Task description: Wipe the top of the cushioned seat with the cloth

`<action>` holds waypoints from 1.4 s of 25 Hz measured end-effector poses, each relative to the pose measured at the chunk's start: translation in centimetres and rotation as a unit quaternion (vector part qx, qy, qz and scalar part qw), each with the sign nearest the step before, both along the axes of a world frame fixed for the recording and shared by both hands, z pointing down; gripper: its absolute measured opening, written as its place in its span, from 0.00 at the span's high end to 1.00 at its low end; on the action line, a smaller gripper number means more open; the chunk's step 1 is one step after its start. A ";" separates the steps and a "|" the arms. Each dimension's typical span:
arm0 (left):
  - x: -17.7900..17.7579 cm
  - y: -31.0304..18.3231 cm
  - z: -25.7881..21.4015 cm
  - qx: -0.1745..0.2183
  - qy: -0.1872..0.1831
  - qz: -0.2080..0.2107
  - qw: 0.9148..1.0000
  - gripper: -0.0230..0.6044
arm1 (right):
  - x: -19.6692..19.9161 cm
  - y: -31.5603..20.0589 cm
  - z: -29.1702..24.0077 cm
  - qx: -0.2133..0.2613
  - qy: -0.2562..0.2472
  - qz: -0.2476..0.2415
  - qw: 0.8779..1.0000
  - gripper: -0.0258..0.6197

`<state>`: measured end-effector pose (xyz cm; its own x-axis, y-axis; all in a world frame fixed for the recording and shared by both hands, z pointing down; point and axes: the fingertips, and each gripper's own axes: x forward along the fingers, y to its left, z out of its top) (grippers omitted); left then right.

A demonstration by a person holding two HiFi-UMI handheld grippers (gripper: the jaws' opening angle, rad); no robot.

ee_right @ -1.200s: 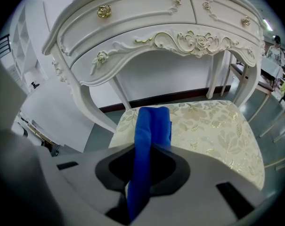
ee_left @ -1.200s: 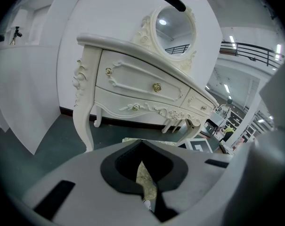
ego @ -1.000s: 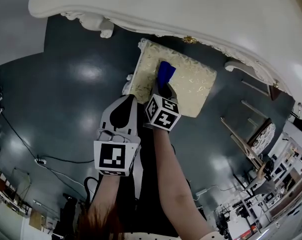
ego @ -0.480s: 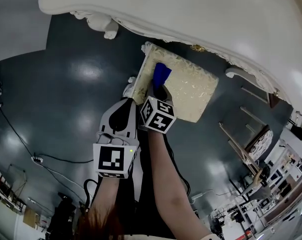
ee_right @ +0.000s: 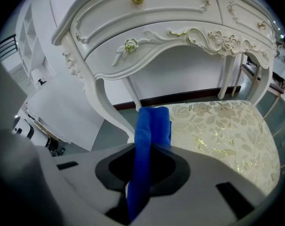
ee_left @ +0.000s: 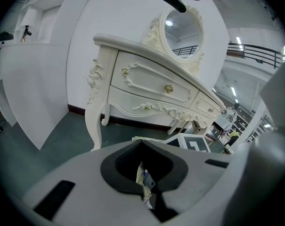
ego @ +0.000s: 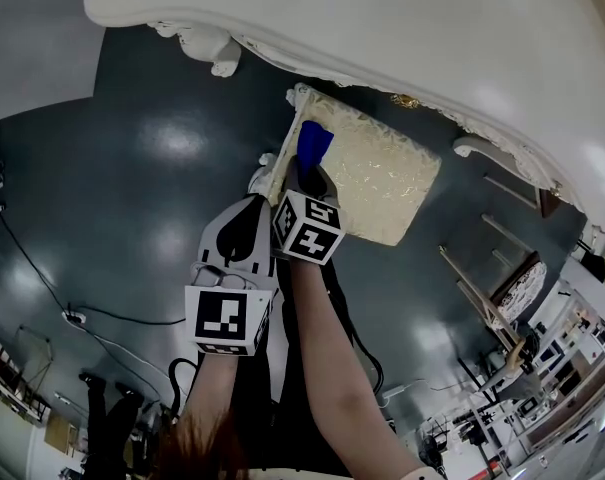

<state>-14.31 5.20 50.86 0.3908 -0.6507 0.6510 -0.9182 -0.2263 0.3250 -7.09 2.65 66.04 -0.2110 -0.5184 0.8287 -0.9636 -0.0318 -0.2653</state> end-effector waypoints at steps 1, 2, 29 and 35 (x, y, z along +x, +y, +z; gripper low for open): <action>-0.3 0.1 0.1 -0.002 -0.002 -0.003 1.000 0.97 | -0.1 0.0 0.0 0.000 0.000 -0.002 1.000 0.87; -0.5 0.1 0.1 -0.003 -0.003 -0.005 1.000 0.97 | -0.4 -0.1 -0.1 0.001 -0.001 -0.005 1.000 0.87; -4.7 1.4 0.2 -0.004 -0.014 -0.055 0.998 0.97 | -5.5 -0.3 1.1 -0.007 -0.001 -0.109 0.994 0.87; -3.5 2.1 0.0 -0.002 -0.018 -0.049 0.999 0.97 | -5.4 0.0 0.9 -0.007 -0.033 -0.116 0.993 0.87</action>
<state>-17.83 7.27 50.87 0.3014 -0.6826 0.6658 -0.9470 -0.1330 0.2923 -12.44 2.70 66.98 -0.3780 -0.4376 0.8159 -0.9258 0.1857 -0.3293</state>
